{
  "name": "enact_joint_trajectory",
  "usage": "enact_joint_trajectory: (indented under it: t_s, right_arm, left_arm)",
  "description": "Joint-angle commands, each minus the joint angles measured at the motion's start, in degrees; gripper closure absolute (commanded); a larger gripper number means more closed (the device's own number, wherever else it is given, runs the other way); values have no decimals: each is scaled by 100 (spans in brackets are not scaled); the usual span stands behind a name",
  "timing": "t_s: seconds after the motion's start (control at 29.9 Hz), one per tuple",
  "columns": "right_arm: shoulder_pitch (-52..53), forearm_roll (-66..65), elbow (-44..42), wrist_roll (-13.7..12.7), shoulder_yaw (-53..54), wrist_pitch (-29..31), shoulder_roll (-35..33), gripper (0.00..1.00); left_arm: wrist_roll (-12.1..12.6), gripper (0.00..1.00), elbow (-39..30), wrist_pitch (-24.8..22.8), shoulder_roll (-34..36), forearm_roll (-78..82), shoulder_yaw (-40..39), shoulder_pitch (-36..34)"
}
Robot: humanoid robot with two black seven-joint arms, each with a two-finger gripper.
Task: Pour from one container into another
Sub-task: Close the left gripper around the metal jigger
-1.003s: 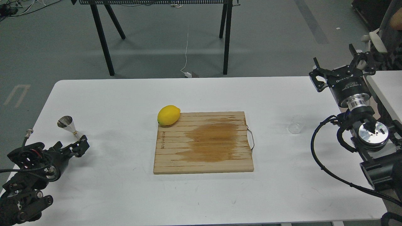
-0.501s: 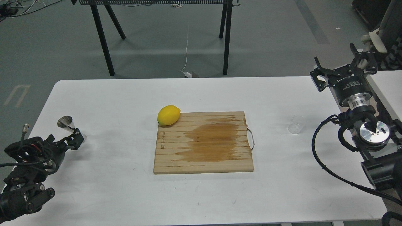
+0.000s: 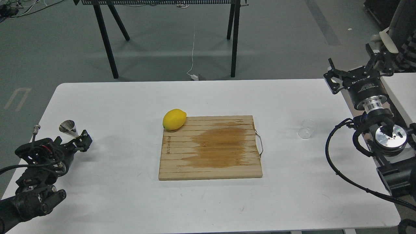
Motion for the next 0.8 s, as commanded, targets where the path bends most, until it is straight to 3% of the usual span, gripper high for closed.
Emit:
enact_joint_trajectory:
  t_s: [0.0,0.13,0.23,0.3,0.4,0.53,0.77]
  right_arm:
    - [-5,-3,0,-1,-9,8,0,0]
    - [-5,-3,0,7,-9,8,0,0]
    - [-5,-3,0,-1,-9,8,0,0]
    - [-5,-3,0,-1,-9,8,0,0]
    - [-5,-3,0,-1,-9,8,0,0]
    - [-5,-3,0,-1,-9,8,0,0]
    - [-5,-3,0,-1,0,8,0,0]
  left_arm:
    - [-2,23,18,5,-6,17,9,9]
    - [-2,46,71,-4,-15,25,26,0]
    - [-2,53,141,-3,-68,8,35,9]
    - [-10,72,141,5,-77,8,35,18]
    - [-10,90,141,5,-77,8,35,18]
    - [-2,96,141,14,-86,8,35,27]
    - [-10,98,133,146,-86,8,44,27]
